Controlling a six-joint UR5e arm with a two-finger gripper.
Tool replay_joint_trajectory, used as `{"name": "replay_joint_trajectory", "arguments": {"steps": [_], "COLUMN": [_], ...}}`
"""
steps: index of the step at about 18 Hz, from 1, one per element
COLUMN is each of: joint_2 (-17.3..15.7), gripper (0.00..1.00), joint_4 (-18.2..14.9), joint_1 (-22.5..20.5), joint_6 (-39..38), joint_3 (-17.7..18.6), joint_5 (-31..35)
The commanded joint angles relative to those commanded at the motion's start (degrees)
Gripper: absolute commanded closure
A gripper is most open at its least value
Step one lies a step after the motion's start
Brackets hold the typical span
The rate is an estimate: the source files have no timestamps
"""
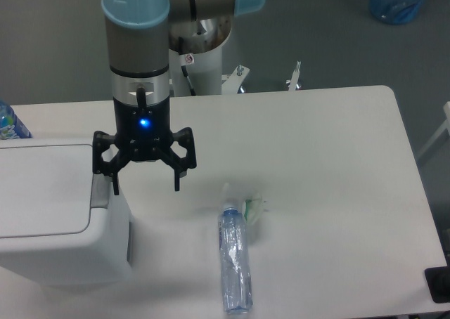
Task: Open the trash can
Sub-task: 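Lower the gripper onto the lid of the white trash can, then press down on the trash can lid with the gripper to pop it open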
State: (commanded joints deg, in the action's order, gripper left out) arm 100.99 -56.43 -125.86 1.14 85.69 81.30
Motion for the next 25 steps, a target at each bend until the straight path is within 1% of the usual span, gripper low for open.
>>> {"name": "replay_joint_trajectory", "arguments": {"steps": [6, 25], "joint_2": [-0.1, -0.1], "gripper": [0.00, 0.00], "joint_4": [0.2, 0.3], "joint_1": [0.4, 0.8], "joint_6": [-1.1, -1.2], "joint_3": [0.0, 0.6], "joint_5": [-0.7, -0.7]}}
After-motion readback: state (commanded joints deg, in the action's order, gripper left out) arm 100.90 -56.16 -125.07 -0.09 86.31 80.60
